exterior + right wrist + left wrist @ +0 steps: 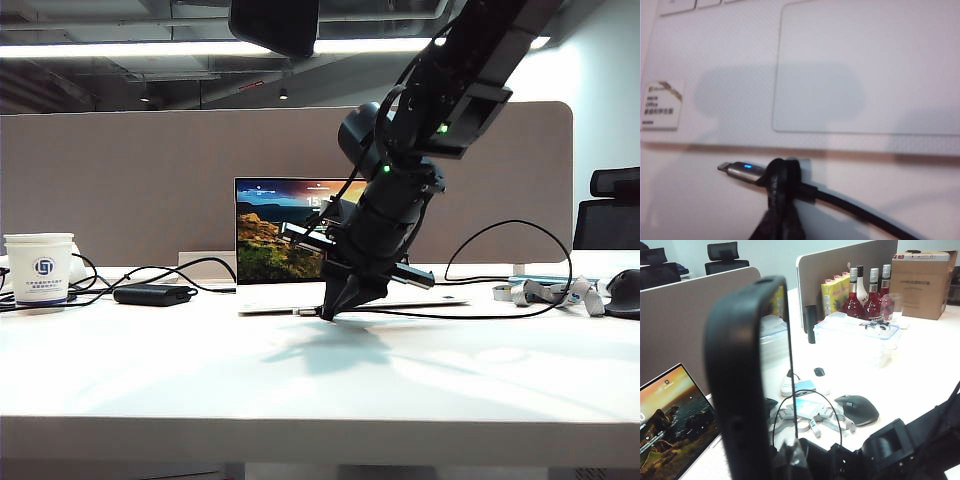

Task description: Pick up the black phone, pick up the charger plug, insert the charger plug into the phone's charging port, and finally place the connected phone back on the desk.

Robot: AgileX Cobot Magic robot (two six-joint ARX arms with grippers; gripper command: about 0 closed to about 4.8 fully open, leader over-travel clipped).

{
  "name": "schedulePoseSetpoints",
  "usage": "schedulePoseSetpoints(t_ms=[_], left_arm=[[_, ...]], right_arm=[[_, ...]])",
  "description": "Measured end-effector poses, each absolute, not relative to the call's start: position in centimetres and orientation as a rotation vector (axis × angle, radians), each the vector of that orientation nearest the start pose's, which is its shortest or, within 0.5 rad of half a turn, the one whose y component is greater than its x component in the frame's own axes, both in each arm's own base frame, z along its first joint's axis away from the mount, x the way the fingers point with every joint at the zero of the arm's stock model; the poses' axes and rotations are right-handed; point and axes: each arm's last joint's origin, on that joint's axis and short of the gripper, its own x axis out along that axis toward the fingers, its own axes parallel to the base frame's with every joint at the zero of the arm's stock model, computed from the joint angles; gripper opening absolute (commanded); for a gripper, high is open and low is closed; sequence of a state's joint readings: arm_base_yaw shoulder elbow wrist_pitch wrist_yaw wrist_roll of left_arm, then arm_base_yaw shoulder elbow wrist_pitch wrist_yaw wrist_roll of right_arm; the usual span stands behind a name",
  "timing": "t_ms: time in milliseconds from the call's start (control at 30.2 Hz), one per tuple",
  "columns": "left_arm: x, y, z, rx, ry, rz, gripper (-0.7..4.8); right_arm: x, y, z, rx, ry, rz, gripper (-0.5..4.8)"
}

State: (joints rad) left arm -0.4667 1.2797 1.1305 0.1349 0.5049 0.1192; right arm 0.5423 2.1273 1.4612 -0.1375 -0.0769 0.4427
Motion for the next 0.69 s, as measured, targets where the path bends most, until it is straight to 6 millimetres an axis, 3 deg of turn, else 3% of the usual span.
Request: schedulePoseSetpoints(t_ms=[364, 695], left_arm=[[25.2, -14.2, 37.8, 0.11, -0.042, -0.955, -0.06], [25.2, -14.2, 37.8, 0.11, -0.042, -0.953, -0.06]], right_arm=[[37.8, 21.5, 20.7, -0.012, 0.844, 0.539, -0.08], [37.1, 17.4, 22.1, -0.326, 0.893, 0.707, -0.07]])
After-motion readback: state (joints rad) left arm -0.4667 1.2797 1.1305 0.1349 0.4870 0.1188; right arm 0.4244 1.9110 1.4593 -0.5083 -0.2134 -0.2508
